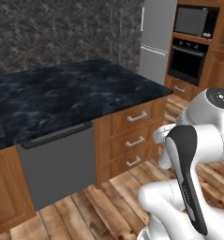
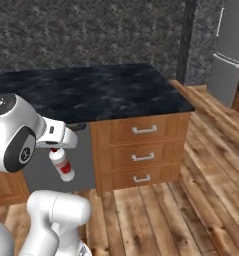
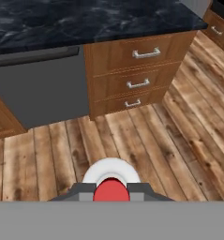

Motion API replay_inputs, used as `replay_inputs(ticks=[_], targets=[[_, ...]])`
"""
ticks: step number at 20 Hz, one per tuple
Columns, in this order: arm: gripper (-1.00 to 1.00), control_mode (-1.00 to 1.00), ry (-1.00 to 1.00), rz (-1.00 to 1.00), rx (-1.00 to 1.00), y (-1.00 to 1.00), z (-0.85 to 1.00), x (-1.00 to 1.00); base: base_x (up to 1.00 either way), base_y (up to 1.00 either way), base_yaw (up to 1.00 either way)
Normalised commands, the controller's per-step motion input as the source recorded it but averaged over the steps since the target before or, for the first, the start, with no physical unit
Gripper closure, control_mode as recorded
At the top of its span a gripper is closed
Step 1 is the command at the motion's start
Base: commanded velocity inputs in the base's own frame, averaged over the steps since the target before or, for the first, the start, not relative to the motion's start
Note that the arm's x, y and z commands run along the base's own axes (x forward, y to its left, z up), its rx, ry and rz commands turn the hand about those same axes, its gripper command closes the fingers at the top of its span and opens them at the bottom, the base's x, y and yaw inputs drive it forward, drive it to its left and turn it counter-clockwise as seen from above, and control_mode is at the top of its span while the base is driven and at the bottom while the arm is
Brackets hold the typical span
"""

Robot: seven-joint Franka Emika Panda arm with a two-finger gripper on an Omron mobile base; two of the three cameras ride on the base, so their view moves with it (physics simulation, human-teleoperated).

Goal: Move the drinks to the dining counter.

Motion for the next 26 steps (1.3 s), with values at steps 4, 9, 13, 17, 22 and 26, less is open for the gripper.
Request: replay_inputs(ticks=[4,9,13,17,22,26], targets=[[1.00,1.00,0.00,0.00,0.00,0.00,0.00,0.00,0.66,0.01,0.20],[1.00,1.00,0.00,0.00,0.00,0.00,0.00,0.00,0.67,0.00,0.19],[1.00,1.00,0.00,0.00,0.00,0.00,0.00,0.00,0.65,0.01,0.19],[1.00,1.00,0.00,0.00,0.00,0.00,0.00,0.00,0.62,0.00,0.19],[1.00,1.00,0.00,0.00,0.00,0.00,0.00,0.00,0.58,0.00,0.19],[1.00,1.00,0.00,0.00,0.00,0.00,0.00,0.00,0.55,0.00,0.19]])
